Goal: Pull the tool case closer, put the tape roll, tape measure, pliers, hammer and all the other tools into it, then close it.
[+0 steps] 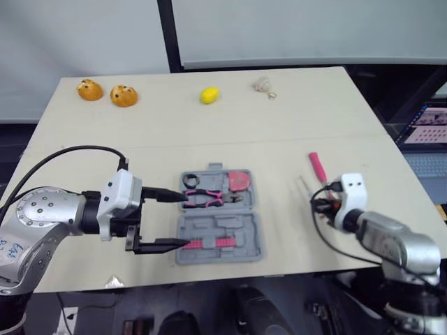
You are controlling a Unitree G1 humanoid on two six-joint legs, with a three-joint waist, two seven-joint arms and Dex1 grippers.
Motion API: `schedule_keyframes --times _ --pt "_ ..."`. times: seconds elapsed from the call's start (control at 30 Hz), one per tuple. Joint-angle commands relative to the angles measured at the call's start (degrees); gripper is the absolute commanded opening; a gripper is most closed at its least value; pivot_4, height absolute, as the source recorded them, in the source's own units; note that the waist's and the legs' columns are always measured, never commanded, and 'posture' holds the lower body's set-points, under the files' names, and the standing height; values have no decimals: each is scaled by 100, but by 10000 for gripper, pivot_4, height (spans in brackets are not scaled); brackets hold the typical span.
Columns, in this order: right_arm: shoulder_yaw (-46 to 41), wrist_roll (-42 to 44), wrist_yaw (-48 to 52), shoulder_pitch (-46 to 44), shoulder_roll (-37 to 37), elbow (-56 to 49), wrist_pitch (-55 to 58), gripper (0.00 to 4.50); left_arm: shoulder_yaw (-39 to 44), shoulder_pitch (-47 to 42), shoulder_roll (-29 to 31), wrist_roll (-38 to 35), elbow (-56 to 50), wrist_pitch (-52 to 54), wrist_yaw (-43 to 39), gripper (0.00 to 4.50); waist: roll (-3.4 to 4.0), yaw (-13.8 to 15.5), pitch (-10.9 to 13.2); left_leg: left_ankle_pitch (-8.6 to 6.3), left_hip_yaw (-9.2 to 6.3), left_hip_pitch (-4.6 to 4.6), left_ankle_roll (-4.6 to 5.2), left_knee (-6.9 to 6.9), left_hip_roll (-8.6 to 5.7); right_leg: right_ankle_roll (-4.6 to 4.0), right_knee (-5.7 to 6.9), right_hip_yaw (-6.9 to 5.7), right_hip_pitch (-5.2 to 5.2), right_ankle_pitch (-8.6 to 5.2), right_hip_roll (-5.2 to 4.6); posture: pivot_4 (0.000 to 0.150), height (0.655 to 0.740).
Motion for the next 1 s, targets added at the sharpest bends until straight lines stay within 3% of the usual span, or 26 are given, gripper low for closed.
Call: schedule_keyframes --times 0.03,0.33,0.6,0.73,0.87,0.9,1.0 --pt "-66 44 -506 331 414 -929 455 681 -222 -90 -68 202 -28 -293 -127 45000 0 11 0 0 1 0 0 -2 0 0 -3 0 -1 0 0 1500 7400" --pt "301 -500 -1217 808 1165 -1011 31 681 -469 -418 -228 332 141 -354 -136 45000 -2 94 -1 -1 14 -1 1 -7 -2 2 -22 2 -2 1 1 1500 7400" --pt "614 -683 -1046 878 1100 -714 -343 681 -530 -547 -315 397 205 -386 -57 45000 -13 102 -8 0 14 1 1 -5 -2 2 -20 2 -2 1 2 1500 7400" --pt "477 -497 -844 742 856 -1032 -94 20563 -505 -542 -337 432 196 -398 -4 45000 -13 117 -8 0 14 0 1 -4 -2 2 -19 3 -2 1 2 1500 7400" --pt "292 90 -86 247 -1 -1482 417 40978 -423 -464 -339 444 163 -424 61 45000 -13 124 -8 -1 14 -1 2 0 -2 2 -19 4 -2 1 1 1500 7400" --pt "322 288 342 63 -419 -1446 421 44483 -406 -439 -341 444 151 -435 74 45000 -13 120 -7 -1 14 -1 3 0 -2 2 -18 4 -2 1 1 1500 7400" --pt "775 525 1838 -425 -1805 -993 -190 44483 -392 -405 -363 462 139 -464 114 45000 -10 134 -5 -2 12 1 4 -1 -3 2 -19 4 -1 1 3 1500 7400"
